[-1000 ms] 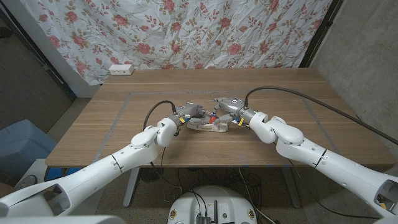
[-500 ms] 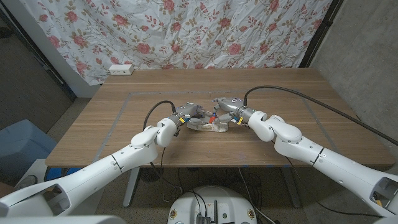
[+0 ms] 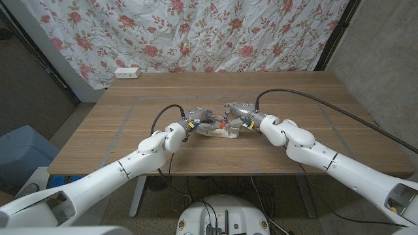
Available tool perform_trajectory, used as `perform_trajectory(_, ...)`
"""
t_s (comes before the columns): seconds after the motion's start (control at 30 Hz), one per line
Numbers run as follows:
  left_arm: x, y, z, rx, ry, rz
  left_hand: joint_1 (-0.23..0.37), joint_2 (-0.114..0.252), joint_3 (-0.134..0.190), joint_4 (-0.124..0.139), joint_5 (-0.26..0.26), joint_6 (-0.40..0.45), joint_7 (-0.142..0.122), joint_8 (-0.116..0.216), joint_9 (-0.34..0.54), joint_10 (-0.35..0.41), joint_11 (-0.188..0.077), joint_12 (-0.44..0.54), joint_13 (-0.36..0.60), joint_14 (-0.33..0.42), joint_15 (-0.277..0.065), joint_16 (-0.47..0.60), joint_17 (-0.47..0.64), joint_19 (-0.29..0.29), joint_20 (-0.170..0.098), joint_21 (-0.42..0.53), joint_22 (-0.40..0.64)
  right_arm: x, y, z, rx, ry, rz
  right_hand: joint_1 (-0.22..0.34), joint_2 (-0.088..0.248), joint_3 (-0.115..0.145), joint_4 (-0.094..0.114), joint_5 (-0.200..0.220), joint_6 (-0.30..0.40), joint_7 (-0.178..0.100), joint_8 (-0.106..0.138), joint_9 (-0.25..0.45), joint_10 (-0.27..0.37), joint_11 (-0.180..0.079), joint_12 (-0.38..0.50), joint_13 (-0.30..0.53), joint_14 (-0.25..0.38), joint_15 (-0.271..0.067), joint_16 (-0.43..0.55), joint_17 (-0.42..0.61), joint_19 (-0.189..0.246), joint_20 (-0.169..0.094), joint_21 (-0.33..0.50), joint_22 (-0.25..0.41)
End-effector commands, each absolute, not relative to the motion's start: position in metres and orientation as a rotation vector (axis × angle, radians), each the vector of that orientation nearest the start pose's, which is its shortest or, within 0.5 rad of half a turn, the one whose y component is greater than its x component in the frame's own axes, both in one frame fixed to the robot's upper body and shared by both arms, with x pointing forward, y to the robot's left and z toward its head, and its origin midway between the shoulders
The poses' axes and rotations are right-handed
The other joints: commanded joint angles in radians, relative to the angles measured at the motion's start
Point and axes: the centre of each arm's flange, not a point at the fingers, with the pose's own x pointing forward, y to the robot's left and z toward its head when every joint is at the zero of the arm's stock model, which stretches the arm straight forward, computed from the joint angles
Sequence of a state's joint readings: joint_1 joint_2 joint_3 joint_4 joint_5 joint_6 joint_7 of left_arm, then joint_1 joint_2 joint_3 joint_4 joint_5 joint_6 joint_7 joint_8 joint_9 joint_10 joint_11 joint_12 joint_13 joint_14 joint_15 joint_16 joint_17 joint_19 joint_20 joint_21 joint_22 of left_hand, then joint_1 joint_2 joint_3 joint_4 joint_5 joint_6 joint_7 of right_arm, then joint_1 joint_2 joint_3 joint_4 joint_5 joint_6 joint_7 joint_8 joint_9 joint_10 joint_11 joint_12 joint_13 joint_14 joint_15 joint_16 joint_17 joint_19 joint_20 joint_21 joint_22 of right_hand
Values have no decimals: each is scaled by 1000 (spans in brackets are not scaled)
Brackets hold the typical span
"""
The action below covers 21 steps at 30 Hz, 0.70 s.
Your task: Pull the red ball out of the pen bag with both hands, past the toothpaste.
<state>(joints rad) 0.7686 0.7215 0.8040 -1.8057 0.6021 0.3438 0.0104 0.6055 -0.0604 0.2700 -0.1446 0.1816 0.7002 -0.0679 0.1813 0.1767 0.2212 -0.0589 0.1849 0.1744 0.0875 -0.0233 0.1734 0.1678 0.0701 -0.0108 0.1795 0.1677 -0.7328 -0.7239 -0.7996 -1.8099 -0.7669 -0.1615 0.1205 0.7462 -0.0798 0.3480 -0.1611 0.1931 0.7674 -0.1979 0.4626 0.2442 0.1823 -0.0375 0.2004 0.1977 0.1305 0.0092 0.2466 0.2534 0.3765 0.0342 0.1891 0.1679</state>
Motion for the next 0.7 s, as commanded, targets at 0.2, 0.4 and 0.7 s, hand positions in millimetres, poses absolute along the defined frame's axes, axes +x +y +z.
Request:
perform_trajectory(0.2,598,146,-49,1448,-558,-93,-1,9,3,-4,-3,-1,-6,1,0,2,5,7,2,8,5,6,2,5,6,7,1,592,-116,-37,-1662,-650,214,-15,-2,-3,8,1,-13,9,2,3,-1,5,1,4,0,11,4,6,3,2,-1,1)
perform_trajectory(0.4,598,146,-50,1451,-562,-98,-1,9,4,-5,-3,-2,-8,2,0,3,4,7,2,9,5,7,2,6,5,7,1,593,-116,-38,-1670,-646,203,-14,-5,-4,7,1,-19,9,1,4,0,5,1,4,2,11,5,6,3,2,0,1)
perform_trajectory(0.7,596,146,-50,1455,-564,-98,-1,10,4,-6,-3,-3,-9,2,1,3,4,7,2,10,4,7,2,6,5,7,1,592,-118,-40,-1681,-628,197,-7,-9,-5,2,4,-40,13,-4,5,0,2,1,4,3,10,6,7,6,2,0,0)
